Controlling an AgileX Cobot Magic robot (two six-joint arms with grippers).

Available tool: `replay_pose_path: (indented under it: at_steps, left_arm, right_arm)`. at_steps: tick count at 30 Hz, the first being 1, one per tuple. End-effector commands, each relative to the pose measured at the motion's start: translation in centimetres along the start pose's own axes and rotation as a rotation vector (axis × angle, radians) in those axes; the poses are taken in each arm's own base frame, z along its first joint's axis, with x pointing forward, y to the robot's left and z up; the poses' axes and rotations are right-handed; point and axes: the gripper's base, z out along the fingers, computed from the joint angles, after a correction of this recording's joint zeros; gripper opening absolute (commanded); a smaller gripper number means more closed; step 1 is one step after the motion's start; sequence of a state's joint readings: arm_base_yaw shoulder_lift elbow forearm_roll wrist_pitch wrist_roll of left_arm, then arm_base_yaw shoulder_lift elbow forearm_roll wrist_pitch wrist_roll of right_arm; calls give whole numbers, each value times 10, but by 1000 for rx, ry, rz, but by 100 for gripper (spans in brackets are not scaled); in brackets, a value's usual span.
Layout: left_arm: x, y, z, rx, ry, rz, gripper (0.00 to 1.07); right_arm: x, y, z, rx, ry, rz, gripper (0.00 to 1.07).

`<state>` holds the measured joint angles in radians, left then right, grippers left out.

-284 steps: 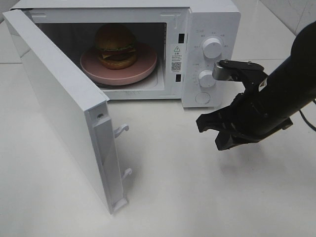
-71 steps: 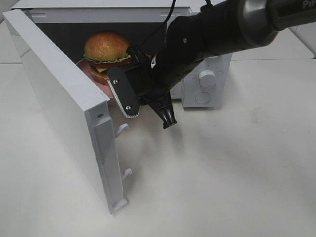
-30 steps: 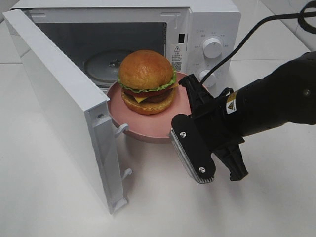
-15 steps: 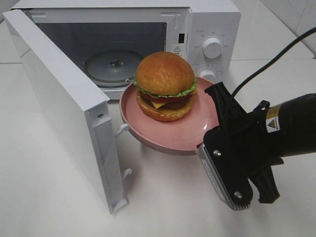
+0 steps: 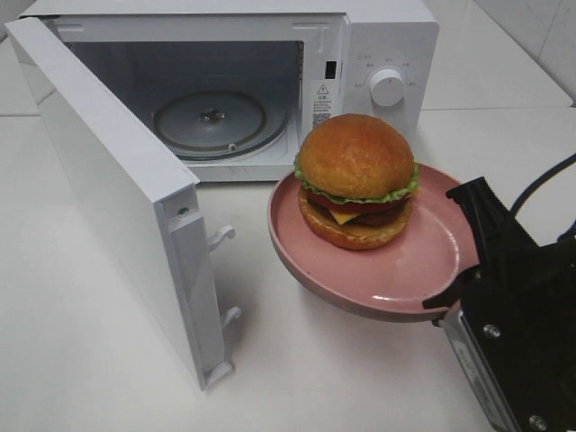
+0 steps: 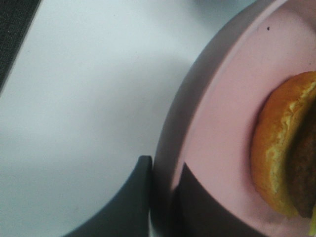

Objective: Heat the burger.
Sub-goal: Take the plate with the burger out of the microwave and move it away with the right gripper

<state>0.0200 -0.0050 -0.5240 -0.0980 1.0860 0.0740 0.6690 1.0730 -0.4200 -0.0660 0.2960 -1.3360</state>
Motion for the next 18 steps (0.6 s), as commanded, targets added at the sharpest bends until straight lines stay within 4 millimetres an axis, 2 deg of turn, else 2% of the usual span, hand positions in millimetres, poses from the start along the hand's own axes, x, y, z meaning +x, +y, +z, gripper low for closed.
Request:
replay_pose_path:
  at_steps: [1, 10, 18]
  left_arm:
    - [1, 0, -1, -1, -25, -2, 99]
    - [1, 0, -1, -1, -25, -2, 99]
    - [1, 0, -1, -1, -25, -2, 99]
  right_arm:
    - [4, -1, -14, 65, 24, 11, 0]
    - [18, 9, -38, 83, 144, 131, 0]
    - [31, 8, -43, 135, 283, 283, 0]
